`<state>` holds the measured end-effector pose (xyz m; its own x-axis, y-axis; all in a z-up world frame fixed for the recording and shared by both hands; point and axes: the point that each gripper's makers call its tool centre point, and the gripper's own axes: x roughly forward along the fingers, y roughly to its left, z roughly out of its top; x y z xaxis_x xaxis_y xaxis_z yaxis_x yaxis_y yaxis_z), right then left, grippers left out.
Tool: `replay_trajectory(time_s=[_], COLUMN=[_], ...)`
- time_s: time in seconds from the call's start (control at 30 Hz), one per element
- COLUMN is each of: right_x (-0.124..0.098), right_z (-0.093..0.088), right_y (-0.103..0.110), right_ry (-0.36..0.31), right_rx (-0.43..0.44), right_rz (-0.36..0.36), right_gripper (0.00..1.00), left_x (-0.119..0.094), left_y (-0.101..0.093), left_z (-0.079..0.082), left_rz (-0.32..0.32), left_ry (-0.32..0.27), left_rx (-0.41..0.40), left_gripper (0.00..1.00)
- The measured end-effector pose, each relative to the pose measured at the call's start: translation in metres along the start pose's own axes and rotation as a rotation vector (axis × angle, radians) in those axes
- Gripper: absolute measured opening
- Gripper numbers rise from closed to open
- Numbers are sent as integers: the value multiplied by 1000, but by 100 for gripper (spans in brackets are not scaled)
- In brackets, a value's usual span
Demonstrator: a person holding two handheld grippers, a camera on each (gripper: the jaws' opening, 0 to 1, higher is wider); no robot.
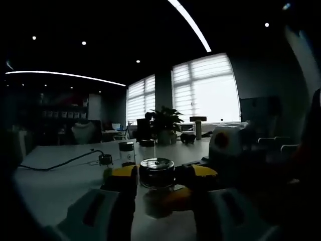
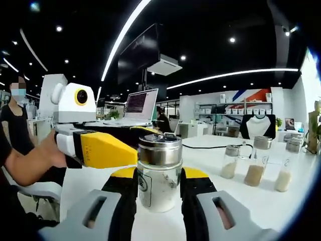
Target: Rotate the seasoning bottle until the label or dispensing opening points toward the visible target arrow and the bottle remains upright within the marked orientation range
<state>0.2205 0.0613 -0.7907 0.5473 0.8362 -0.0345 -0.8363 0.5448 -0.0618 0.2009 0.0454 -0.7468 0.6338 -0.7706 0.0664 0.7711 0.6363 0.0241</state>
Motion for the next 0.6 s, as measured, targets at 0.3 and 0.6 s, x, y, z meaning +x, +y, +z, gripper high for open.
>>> replay_trajectory(time_s=[0.3,0.6], right_x=[17,41], right_z=[-9,-22], right_y=[-8,-12], right_ry=[9,28], right_rx=[42,55], right_rz=[12,13], right_gripper=[31,31], left_x=[-24,-43], left_y=[12,14], left_z=[-5,-44], left_rz=[72,134], left_ry=[-3,87], left_rx=[-10,-6], left_gripper=[64,81])
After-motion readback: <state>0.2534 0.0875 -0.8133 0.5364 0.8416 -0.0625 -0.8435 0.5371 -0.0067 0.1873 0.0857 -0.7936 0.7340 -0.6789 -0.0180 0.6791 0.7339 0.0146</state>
